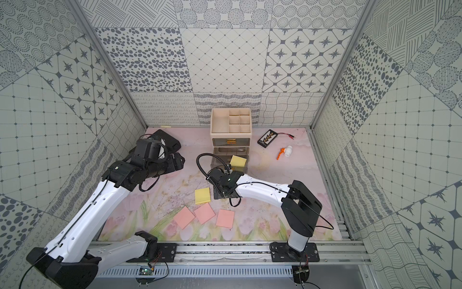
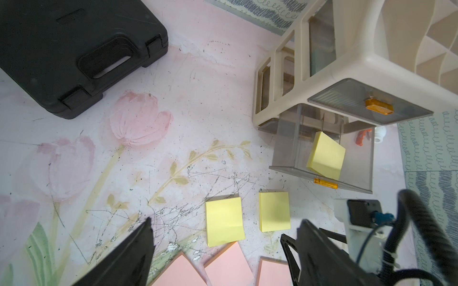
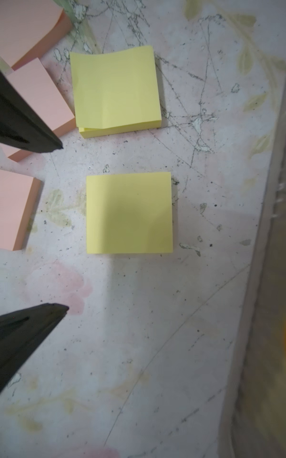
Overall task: Please put the sticky notes in the drawer by color
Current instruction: Place the sticky notes in the drawer, then pick up the sticky notes from the center of the board.
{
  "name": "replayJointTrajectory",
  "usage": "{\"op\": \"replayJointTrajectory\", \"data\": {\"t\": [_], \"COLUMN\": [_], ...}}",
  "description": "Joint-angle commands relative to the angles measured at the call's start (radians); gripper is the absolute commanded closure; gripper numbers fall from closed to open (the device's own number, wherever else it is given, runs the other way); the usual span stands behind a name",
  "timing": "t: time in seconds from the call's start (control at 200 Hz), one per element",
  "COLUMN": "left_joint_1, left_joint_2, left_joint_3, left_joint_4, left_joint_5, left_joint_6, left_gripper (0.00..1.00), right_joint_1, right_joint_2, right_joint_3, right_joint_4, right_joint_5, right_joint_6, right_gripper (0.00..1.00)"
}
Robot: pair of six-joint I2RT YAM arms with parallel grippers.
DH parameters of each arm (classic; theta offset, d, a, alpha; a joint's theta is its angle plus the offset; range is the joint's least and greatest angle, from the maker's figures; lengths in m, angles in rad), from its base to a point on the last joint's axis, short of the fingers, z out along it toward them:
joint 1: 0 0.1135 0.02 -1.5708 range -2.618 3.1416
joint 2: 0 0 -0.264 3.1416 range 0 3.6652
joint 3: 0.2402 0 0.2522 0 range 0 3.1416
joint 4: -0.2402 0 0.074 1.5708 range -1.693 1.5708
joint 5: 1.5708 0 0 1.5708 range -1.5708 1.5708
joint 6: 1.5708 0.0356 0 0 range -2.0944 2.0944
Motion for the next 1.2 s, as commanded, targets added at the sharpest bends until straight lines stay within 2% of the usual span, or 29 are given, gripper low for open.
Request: {"op": "replayJointTrajectory", "data": {"t": [0.0, 0.58, 0.936, 1.196], "left_joint_1": [0.003, 0.004, 0.006, 0.007], "left_joint_2": [-0.016, 0.019, 0.018, 0.015], "left_joint_3": [0.006, 0.026, 0.021, 0.02], "left_joint_4": [-0.058, -0.056, -0.053, -0.053], "left_joint_5": [-0.039, -0.037, -0.037, -0.041], "left_joint_6": [0.003, 0.018, 0.023, 0.023], "left_gripper": [0.08, 0.08, 0.08, 0.08], "right_joint_1": [0.005, -0.038, -0.069, -0.07], "right_joint_2": [0.074, 0.181, 0.216, 0.239], "right_joint_3": [0.053, 0.079, 0.079, 0.078], "right_joint_4": [0.049, 0.086, 0.084, 0.107], "right_joint_5": [-0.008, -0.004, 0.014, -0.019], "right_joint_6": [-0.058, -0.093, -0.066, -0.054], "right_gripper": [0.01, 0.01, 0.01, 0.01]}}
